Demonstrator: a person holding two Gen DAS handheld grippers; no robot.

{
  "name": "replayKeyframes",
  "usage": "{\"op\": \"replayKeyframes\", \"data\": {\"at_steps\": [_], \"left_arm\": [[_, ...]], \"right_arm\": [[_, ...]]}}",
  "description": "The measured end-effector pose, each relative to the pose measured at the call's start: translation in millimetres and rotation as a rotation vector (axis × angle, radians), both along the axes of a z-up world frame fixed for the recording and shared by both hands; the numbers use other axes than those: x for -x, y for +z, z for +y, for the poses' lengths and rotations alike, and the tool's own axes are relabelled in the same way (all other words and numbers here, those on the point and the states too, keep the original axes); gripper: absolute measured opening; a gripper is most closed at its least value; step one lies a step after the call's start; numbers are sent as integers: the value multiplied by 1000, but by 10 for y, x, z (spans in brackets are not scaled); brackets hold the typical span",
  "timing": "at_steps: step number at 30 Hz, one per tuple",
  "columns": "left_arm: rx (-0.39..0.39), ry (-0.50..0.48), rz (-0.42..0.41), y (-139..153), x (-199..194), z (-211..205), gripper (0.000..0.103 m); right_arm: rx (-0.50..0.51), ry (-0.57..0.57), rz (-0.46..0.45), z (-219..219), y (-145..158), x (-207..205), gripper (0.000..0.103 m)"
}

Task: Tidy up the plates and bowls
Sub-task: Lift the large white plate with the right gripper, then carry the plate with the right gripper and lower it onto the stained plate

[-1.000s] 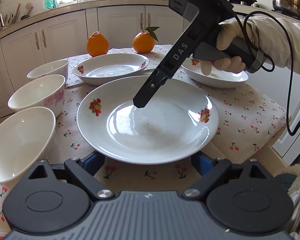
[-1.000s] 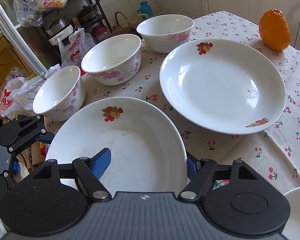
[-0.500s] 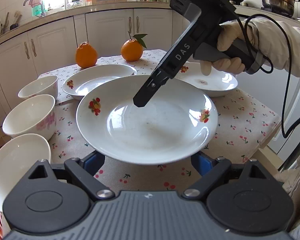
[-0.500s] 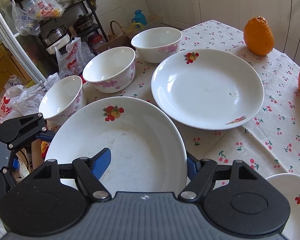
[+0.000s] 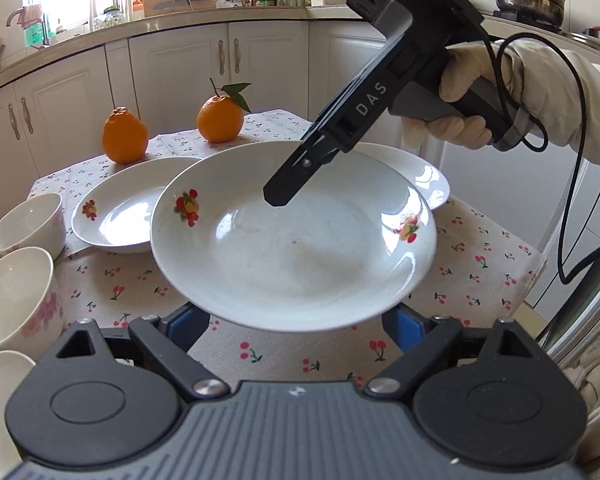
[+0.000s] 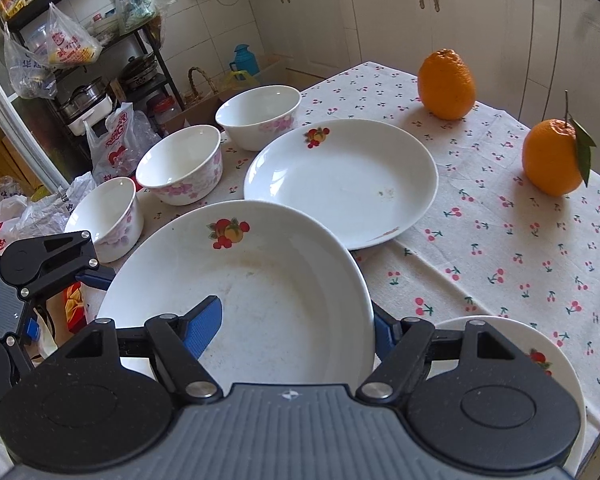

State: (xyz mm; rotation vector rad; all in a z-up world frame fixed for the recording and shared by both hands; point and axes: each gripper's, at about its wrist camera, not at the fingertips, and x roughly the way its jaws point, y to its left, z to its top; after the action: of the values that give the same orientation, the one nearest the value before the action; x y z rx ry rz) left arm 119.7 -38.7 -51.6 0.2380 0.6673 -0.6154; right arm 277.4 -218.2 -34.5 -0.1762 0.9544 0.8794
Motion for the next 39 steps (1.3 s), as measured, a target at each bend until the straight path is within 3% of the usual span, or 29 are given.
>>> {"op": "replayKeyframes", "data": {"at_steps": [20, 39], "left_arm": [[18, -162, 46, -53, -432, -725, 93], [11, -211, 59, -120, -611, -995, 93]], "right_arm": [[-4, -198, -13, -973, -64, -47, 80], [-1, -280, 16, -1321, -285, -87, 81]]}}
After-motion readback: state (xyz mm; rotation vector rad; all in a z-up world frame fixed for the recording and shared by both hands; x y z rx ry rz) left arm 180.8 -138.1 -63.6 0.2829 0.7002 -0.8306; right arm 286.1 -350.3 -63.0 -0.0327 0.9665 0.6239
